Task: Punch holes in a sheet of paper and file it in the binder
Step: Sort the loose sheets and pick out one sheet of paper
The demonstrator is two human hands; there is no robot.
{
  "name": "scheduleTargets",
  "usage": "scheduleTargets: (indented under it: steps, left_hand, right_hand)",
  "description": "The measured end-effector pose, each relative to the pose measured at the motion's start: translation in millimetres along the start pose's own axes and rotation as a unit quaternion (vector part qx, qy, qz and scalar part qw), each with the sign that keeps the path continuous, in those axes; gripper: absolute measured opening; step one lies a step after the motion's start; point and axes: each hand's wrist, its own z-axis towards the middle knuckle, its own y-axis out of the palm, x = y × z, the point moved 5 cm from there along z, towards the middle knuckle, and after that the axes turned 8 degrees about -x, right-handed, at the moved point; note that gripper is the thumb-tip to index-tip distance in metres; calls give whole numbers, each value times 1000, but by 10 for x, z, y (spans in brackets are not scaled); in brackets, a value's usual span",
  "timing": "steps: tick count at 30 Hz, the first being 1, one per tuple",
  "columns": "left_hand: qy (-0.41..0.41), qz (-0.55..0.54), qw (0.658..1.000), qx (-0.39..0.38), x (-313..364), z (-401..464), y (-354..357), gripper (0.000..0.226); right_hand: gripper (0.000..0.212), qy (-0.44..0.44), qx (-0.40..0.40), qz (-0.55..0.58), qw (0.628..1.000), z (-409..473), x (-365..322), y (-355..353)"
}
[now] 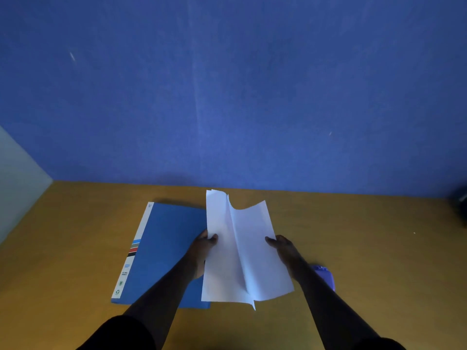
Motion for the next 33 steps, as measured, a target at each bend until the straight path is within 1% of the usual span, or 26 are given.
scheduleTargets:
  steps: [2,5,7,10,13,16,18,21,24,25,30,33]
  left_hand:
    - [-2,-4,1000,-7,8,-20,51,28]
    - [4,18,1000,-3,21,-33,58,30]
    - [10,43,999,16,38,-38,26,30]
    - [14,86,995,52,61,-45,-61,25]
    - [11,141,987,72,45,-34,-159,24]
    - [1,208,972,110,13,-15,-255,31]
    - [-14,228,965,125,-18,-19,-287,32]
    - [-32,211,968,131,-59,-22,-276,30]
    - [-42,171,974,141,-82,-35,-252,18]
    - [-39,166,976,138,-85,-38,-242,18]
    - [-23,154,980,120,-94,-41,-205,38]
    - [-9,152,982,109,-81,-66,-190,33]
  right_hand:
    - [23,14,5,-11,1000,15,56,7]
    - [19,14,24,-61,998,45,106,-17]
    - [15,6,35,-81,996,43,90,-40]
    - [18,-13,45,-105,993,49,41,-100]
    - [20,-19,49,-109,993,58,13,-155]
    - [20,-11,46,-93,995,68,25,-143]
    - [20,-4,39,-89,995,77,45,-98]
    - [24,3,25,-89,996,89,76,-3]
    - [27,9,14,-88,996,96,118,109]
    - [28,10,11,-91,996,98,130,141]
    - [30,19,-2,-99,995,93,176,273]
    - [29,22,-1,-110,994,90,203,325]
